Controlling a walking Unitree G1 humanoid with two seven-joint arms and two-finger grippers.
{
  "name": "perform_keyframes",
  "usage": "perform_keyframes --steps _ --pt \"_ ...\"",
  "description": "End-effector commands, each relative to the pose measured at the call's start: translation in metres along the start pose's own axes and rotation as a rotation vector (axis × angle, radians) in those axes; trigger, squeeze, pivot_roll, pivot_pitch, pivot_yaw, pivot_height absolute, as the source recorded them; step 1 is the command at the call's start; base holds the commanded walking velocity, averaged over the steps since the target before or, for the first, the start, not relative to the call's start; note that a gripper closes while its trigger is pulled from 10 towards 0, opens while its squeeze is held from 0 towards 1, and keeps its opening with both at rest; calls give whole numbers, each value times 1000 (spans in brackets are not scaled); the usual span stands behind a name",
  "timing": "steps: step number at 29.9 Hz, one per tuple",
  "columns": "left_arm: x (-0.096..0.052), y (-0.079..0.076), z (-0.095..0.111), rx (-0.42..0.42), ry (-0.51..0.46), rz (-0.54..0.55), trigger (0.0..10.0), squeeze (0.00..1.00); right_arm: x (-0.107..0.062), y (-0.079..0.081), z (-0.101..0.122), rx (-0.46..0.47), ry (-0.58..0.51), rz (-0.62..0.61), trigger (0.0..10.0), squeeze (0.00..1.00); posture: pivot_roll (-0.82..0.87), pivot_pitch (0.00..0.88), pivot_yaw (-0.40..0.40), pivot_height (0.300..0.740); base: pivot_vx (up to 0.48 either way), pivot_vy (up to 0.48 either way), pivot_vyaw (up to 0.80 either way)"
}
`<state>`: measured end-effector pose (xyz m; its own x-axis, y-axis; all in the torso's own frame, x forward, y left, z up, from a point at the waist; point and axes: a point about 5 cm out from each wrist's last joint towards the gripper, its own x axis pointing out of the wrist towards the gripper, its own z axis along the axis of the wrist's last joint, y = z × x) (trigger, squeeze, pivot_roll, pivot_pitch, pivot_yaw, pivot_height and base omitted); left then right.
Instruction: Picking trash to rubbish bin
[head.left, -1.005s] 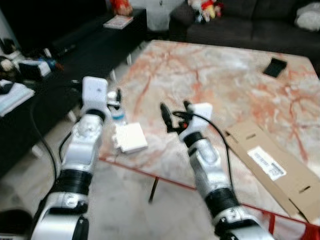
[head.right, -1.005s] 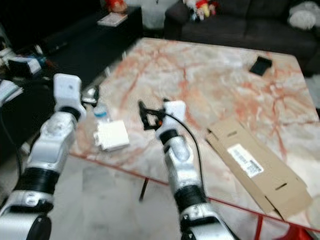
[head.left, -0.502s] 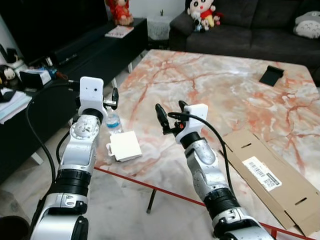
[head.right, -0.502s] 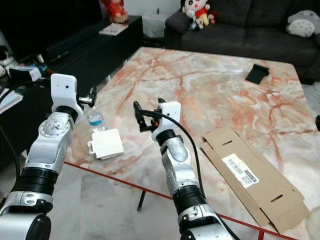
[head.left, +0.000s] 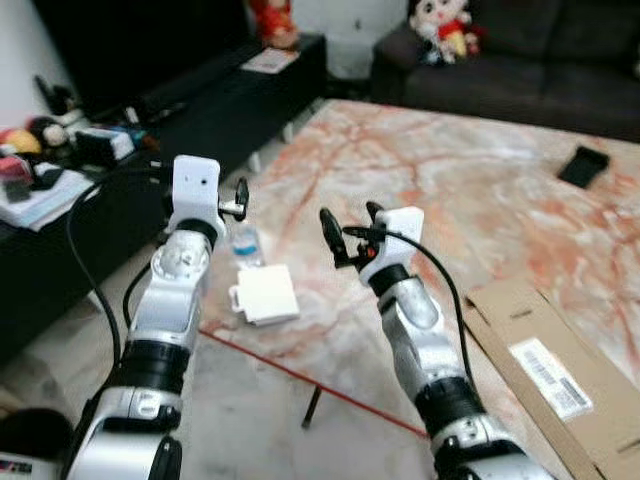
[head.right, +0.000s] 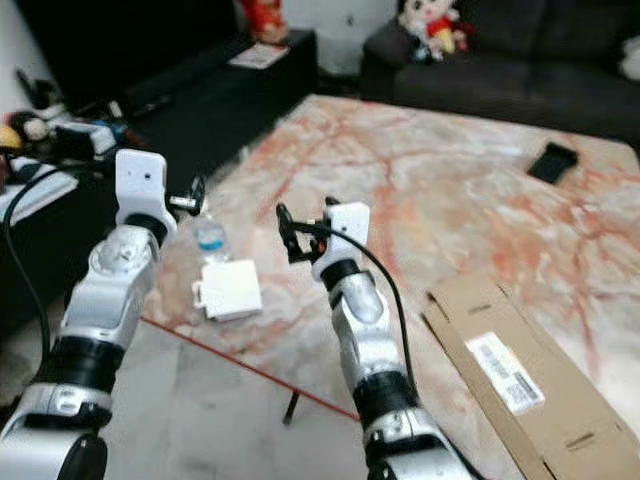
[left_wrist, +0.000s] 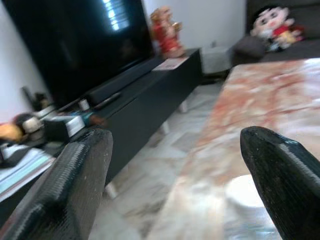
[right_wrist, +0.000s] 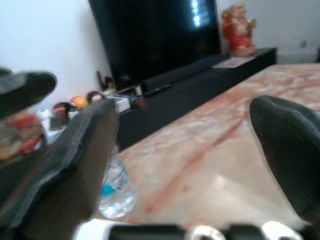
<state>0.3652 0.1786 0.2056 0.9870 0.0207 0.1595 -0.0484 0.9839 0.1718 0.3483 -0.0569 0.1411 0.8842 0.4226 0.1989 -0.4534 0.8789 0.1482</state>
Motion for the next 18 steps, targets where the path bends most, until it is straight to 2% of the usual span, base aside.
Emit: perform_keyframes --steps 1,18 --pt "1 -7 8 0 -27 -16 10000 0 1 -4 4 16 -16 -24 10000 0 88 18 31 740 266 0 0" --pt "1 -8 6 1 -25 -18 10000 0 1 -4 3 21 -11 -22 10000 0 87 16 31 740 265 0 0"
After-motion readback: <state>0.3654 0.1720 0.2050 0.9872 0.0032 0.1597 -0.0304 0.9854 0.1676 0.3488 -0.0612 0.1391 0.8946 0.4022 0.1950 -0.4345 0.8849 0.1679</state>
